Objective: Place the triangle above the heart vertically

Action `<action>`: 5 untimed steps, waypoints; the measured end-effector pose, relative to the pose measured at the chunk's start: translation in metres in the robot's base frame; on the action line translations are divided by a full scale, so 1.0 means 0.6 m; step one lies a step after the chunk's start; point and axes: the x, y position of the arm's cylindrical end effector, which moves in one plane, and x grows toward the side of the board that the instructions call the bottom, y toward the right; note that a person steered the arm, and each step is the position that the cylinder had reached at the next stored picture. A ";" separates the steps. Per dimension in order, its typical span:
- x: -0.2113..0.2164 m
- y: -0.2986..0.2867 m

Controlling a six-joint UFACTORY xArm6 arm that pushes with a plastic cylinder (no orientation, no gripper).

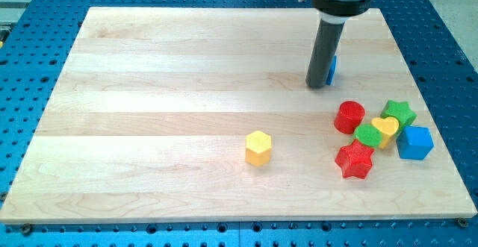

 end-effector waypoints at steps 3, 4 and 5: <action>-0.021 -0.015; -0.058 0.077; -0.070 0.099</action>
